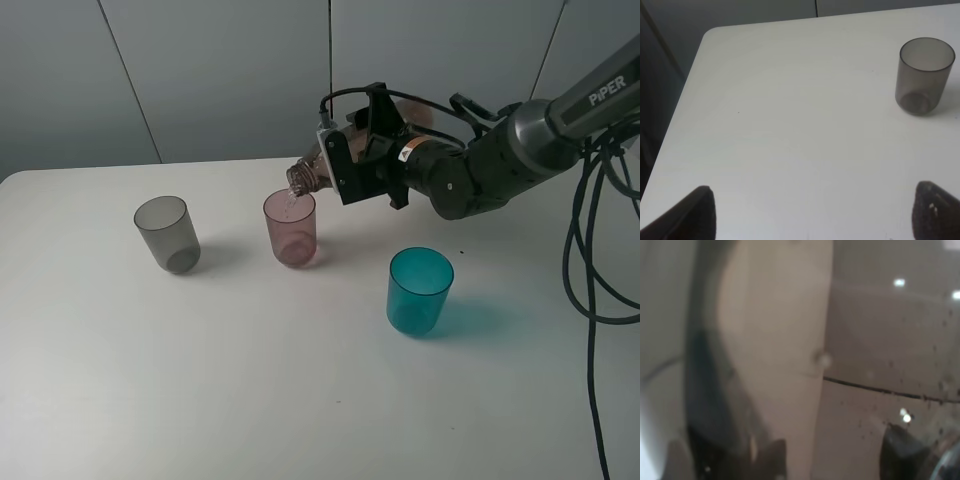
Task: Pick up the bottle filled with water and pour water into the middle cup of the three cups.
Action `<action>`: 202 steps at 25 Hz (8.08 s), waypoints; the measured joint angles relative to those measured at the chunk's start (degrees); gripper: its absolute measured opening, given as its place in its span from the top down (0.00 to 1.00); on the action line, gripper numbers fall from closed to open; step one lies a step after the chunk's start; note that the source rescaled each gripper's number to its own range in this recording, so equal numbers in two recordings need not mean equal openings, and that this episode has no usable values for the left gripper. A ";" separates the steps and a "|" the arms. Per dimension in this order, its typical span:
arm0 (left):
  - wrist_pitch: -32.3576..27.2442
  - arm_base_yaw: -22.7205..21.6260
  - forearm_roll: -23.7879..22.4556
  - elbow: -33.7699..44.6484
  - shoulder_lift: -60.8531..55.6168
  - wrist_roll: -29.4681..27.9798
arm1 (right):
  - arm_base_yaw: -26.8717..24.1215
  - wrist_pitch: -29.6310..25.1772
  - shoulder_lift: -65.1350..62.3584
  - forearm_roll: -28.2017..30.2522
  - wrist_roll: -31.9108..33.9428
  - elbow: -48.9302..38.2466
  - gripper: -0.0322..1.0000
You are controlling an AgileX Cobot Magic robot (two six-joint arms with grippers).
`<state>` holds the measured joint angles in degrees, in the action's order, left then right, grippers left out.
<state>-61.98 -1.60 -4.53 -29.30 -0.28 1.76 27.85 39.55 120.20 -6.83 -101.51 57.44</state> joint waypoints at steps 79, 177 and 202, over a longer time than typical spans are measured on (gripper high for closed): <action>0.00 0.00 0.00 0.00 0.00 0.00 | 0.47 5.48 0.00 9.10 -16.54 2.88 0.97; 0.00 0.00 0.00 0.00 0.00 0.10 | -23.28 2.54 -6.04 32.79 110.71 -15.70 0.00; 0.00 0.00 0.00 0.00 0.00 -0.01 | -23.85 -74.99 -85.36 11.65 105.80 -17.81 0.00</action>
<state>-61.98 -1.60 -4.53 -29.30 -0.28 1.74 3.99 -35.44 34.83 4.82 4.29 39.62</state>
